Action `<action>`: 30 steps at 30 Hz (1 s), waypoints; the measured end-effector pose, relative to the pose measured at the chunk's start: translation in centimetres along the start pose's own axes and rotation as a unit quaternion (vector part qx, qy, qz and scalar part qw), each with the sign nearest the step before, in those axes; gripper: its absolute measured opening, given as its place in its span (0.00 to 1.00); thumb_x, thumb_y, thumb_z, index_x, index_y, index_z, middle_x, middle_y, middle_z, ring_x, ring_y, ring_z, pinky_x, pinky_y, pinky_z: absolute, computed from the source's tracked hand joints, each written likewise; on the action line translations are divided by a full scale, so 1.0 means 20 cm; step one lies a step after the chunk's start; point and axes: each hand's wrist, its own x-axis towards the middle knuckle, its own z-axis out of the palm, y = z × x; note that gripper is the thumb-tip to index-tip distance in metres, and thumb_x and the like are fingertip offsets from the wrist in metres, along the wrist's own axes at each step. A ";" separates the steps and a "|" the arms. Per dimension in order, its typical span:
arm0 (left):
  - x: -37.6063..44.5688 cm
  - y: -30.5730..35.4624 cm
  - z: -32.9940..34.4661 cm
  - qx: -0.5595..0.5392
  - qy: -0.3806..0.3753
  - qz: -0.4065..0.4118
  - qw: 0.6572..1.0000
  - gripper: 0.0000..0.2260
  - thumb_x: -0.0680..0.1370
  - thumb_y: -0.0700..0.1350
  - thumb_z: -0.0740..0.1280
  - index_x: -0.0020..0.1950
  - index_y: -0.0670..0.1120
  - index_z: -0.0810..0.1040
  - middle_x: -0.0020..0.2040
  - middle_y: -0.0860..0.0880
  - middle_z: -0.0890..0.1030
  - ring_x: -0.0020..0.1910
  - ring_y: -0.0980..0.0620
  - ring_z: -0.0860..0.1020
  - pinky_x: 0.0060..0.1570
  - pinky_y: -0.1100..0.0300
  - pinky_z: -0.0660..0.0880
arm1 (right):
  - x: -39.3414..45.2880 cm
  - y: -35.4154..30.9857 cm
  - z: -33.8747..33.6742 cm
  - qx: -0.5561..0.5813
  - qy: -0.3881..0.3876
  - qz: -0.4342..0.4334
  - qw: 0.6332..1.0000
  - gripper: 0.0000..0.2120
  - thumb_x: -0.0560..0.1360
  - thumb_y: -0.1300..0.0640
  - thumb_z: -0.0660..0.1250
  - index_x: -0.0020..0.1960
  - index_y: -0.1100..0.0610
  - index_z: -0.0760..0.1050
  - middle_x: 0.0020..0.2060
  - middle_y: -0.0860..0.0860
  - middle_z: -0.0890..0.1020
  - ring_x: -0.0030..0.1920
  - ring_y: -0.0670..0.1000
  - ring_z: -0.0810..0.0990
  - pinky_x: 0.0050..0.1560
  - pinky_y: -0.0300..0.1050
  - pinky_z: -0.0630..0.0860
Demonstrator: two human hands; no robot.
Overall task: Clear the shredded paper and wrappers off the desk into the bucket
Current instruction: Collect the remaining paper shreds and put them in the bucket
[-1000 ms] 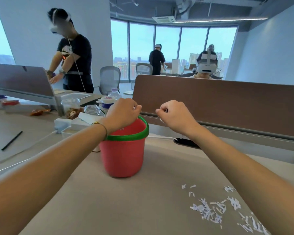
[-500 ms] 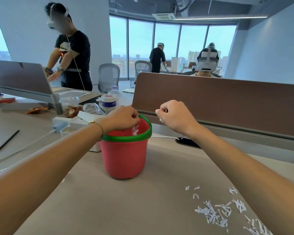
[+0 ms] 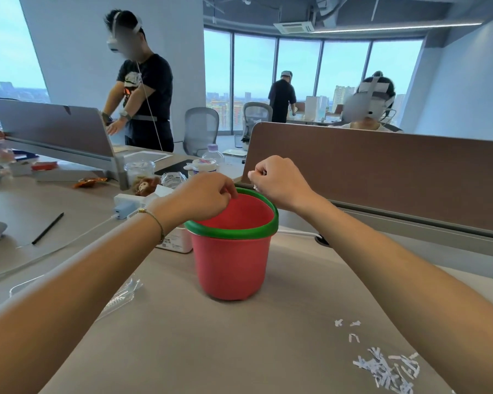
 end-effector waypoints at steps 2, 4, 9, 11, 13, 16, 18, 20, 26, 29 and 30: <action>-0.04 -0.02 -0.01 0.017 0.034 -0.015 0.999 0.15 0.78 0.42 0.61 0.56 0.55 0.84 0.48 0.52 0.84 0.47 0.50 0.81 0.46 0.57 0.76 | 0.04 -0.04 0.07 0.000 -0.006 -0.009 1.000 0.17 0.73 0.57 0.63 0.28 0.62 0.69 0.30 0.64 0.80 0.35 0.64 0.79 0.39 0.60 0.78; -0.07 -0.05 -0.01 0.035 0.068 -0.026 0.997 0.16 0.77 0.43 0.60 0.58 0.56 0.83 0.51 0.52 0.84 0.51 0.49 0.80 0.45 0.56 0.75 | 0.06 -0.07 0.13 0.002 -0.017 -0.008 1.000 0.16 0.73 0.58 0.63 0.28 0.62 0.69 0.31 0.65 0.80 0.35 0.65 0.78 0.38 0.59 0.75; -0.10 -0.11 0.02 0.050 0.087 -0.055 0.993 0.16 0.77 0.45 0.61 0.59 0.58 0.82 0.56 0.47 0.82 0.53 0.45 0.80 0.45 0.54 0.76 | 0.09 -0.10 0.23 0.014 -0.024 -0.011 1.000 0.19 0.75 0.57 0.63 0.27 0.59 0.66 0.24 0.54 0.75 0.30 0.58 0.73 0.34 0.53 0.70; -0.11 -0.12 0.03 0.052 0.087 -0.056 0.993 0.16 0.76 0.46 0.61 0.59 0.57 0.82 0.57 0.47 0.82 0.53 0.44 0.80 0.46 0.53 0.76 | 0.10 -0.10 0.24 0.005 -0.027 -0.014 1.000 0.21 0.76 0.56 0.63 0.26 0.56 0.64 0.22 0.51 0.70 0.30 0.56 0.71 0.34 0.51 0.66; -0.12 -0.13 0.03 0.055 0.086 -0.056 0.993 0.15 0.76 0.46 0.61 0.59 0.57 0.82 0.57 0.47 0.83 0.53 0.44 0.80 0.48 0.52 0.77 | 0.10 -0.10 0.24 -0.007 -0.037 -0.012 0.999 0.21 0.76 0.55 0.64 0.26 0.56 0.66 0.23 0.50 0.70 0.31 0.57 0.71 0.34 0.49 0.66; -0.13 -0.14 0.03 0.057 0.086 -0.056 0.993 0.15 0.76 0.47 0.62 0.60 0.56 0.81 0.57 0.47 0.83 0.54 0.44 0.80 0.50 0.51 0.77 | 0.10 -0.09 0.23 -0.021 -0.059 -0.001 0.998 0.18 0.75 0.52 0.66 0.29 0.59 0.76 0.24 0.51 0.76 0.33 0.56 0.77 0.36 0.51 0.73; -0.13 -0.14 0.02 0.061 0.085 -0.056 0.993 0.15 0.77 0.47 0.62 0.61 0.56 0.81 0.57 0.47 0.83 0.54 0.44 0.80 0.50 0.52 0.77 | 0.10 -0.09 0.22 -0.024 -0.078 0.005 0.997 0.15 0.73 0.50 0.67 0.32 0.57 0.83 0.27 0.50 0.82 0.36 0.52 0.82 0.41 0.51 0.79; -0.13 -0.14 0.02 0.063 0.087 -0.055 0.993 0.15 0.77 0.48 0.62 0.61 0.56 0.81 0.58 0.47 0.83 0.56 0.45 0.80 0.51 0.52 0.76 | 0.09 -0.10 0.21 -0.026 -0.100 0.011 0.995 0.13 0.72 0.48 0.68 0.34 0.50 0.87 0.29 0.46 0.85 0.39 0.48 0.83 0.46 0.51 0.81; -0.14 -0.09 0.02 0.062 0.096 -0.055 0.992 0.15 0.79 0.51 0.60 0.62 0.57 0.80 0.58 0.51 0.83 0.56 0.46 0.80 0.49 0.53 0.75 | 0.04 -0.11 0.13 -0.030 -0.114 -0.009 0.993 0.11 0.76 0.51 0.68 0.37 0.46 0.84 0.39 0.48 0.86 0.46 0.53 0.83 0.47 0.49 0.78; -0.16 -0.02 0.01 0.054 0.098 -0.041 0.993 0.15 0.78 0.52 0.60 0.62 0.56 0.80 0.56 0.51 0.84 0.55 0.45 0.81 0.52 0.49 0.78 | -0.03 -0.12 0.05 -0.028 -0.092 -0.023 0.995 0.11 0.76 0.54 0.66 0.50 0.48 0.87 0.46 0.49 0.88 0.50 0.52 0.83 0.52 0.50 0.80; -0.17 0.01 0.01 0.051 0.097 -0.036 0.993 0.15 0.78 0.52 0.60 0.61 0.57 0.80 0.55 0.51 0.84 0.55 0.45 0.80 0.52 0.48 0.79 | -0.05 -0.13 0.01 -0.033 -0.088 -0.028 0.995 0.13 0.75 0.56 0.66 0.52 0.48 0.87 0.47 0.48 0.88 0.50 0.51 0.83 0.53 0.51 0.80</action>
